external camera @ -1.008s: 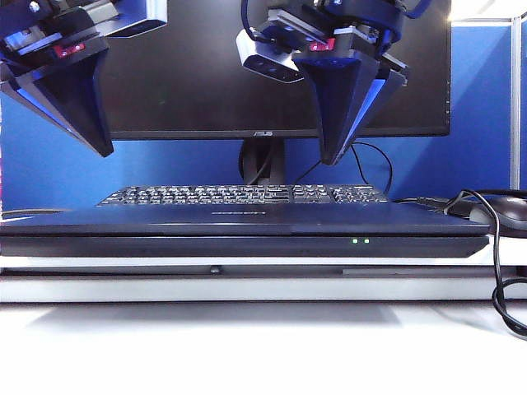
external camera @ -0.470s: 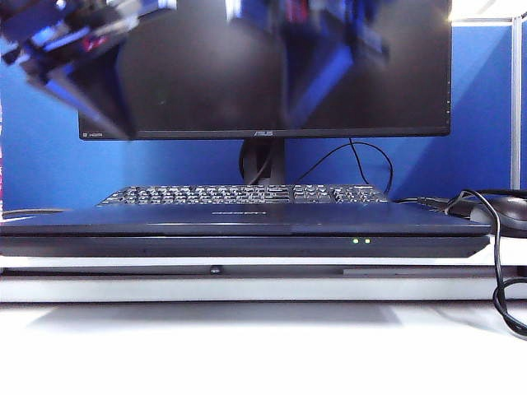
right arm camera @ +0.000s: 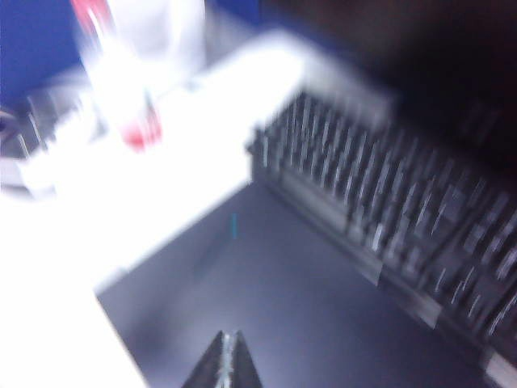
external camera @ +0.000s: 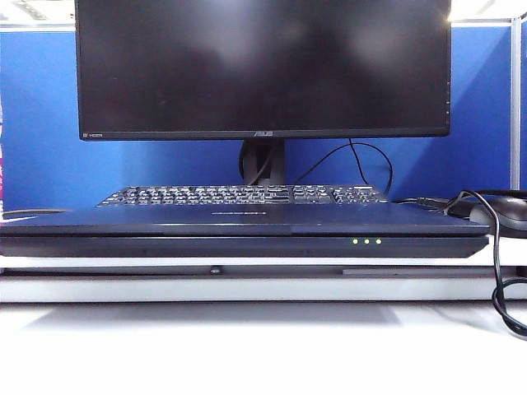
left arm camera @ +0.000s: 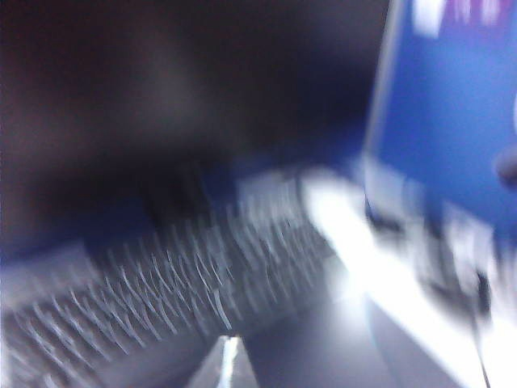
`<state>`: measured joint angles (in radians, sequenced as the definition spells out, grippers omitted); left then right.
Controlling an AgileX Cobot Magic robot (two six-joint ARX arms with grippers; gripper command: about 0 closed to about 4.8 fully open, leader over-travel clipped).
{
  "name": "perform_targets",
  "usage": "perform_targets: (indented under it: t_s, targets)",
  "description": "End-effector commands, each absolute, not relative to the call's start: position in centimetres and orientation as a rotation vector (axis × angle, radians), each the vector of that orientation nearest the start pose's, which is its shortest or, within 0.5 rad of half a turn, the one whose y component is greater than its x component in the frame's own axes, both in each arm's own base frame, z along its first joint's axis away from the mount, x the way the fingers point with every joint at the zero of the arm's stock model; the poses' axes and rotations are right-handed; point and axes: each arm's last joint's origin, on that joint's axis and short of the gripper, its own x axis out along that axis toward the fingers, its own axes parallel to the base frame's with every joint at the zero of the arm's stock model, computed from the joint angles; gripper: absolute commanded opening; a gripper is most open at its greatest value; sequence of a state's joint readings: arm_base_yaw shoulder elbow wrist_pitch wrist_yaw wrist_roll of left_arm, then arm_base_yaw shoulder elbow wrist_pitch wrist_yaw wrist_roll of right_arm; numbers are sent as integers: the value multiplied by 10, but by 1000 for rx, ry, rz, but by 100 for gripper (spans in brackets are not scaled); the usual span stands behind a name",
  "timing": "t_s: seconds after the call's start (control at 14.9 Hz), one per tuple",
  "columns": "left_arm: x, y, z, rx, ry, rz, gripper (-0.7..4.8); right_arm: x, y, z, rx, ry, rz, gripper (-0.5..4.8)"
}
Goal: Close the lid of the black laptop.
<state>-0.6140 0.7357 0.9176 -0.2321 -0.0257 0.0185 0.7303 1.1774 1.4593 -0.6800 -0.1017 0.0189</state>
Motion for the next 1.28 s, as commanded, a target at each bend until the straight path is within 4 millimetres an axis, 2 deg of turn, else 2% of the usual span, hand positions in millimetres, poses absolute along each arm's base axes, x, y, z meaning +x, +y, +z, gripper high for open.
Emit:
perform_targets:
  t_s: [0.07, 0.27, 0.4, 0.54, 0.67, 0.87, 1.14, 1.28]
  targets:
    - [83, -54, 398, -18, -122, -482, -6, 137, 128, 460, -61, 258, 840, -5]
    - [50, -31, 393, -26, -126, -474, -6, 109, 104, 470, -83, 153, 876, -5]
    - [37, -21, 388, -56, -125, -475, -6, 100, 96, 468, -78, 118, 877, -5]
    - [26, -14, 386, -73, -164, -491, -6, 94, 91, 456, -59, 76, 897, -5]
    - [16, -7, 377, -112, -192, -511, -6, 88, 86, 434, -2, 33, 896, -5]
    - [14, -6, 356, -167, -185, -516, -6, 82, 80, 414, 26, -18, 896, -5]
    - [22, -13, 321, -207, -116, -537, -6, 78, 77, 391, 40, -62, 896, -5]
    - [27, -16, 303, -235, -123, -545, -6, 78, 77, 371, 43, -63, 896, -5]
